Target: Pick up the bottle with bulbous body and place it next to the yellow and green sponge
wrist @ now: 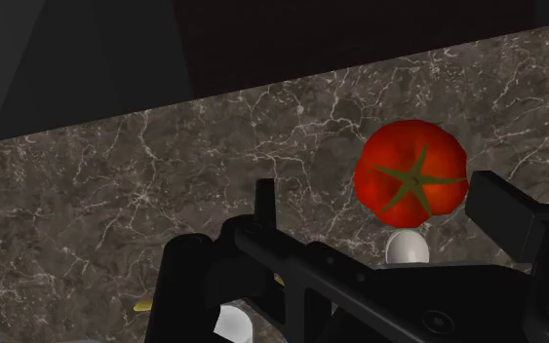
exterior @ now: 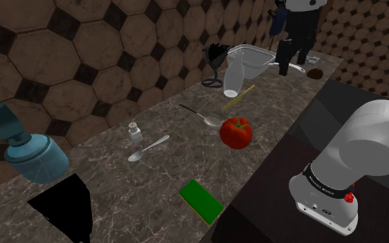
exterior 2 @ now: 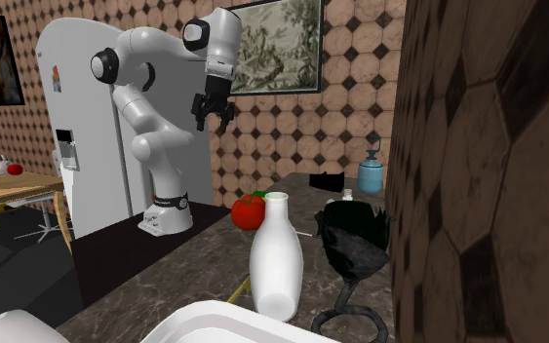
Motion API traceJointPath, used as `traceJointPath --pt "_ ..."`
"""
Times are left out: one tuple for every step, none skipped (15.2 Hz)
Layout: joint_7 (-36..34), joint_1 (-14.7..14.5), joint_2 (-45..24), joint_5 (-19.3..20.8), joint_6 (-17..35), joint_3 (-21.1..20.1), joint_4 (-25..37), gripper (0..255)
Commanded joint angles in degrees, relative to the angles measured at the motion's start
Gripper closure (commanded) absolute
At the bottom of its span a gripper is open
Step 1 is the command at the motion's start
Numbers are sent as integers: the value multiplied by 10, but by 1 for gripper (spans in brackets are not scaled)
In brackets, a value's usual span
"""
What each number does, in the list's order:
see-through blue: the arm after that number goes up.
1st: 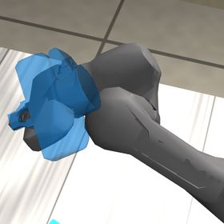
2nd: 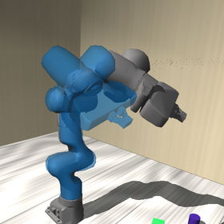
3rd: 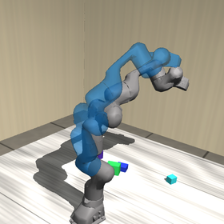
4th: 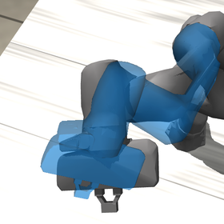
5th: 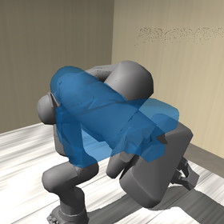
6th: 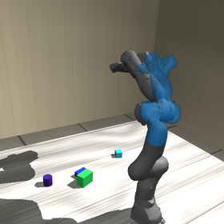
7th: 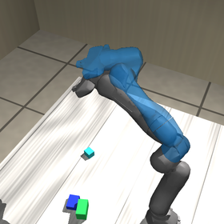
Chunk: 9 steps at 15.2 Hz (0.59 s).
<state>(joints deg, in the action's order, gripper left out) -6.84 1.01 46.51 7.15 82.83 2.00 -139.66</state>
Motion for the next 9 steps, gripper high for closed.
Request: traceJointPath --pt "0 0 0 0 0 0 0 0" --pt "6 3 -18 5 15 8 5 0" --pt "12 5 -36 10 30 17 11 0" --pt "19 7 -55 14 45 25 18 0" --pt "25 9 -74 18 59 33 26 0" --pt "31 11 -93 21 72 41 34 0" --pt "37 13 -112 23 86 48 43 0" --pt "44 15 -132 25 98 56 53 0" --pt "50 16 -152 26 110 63 63 0"
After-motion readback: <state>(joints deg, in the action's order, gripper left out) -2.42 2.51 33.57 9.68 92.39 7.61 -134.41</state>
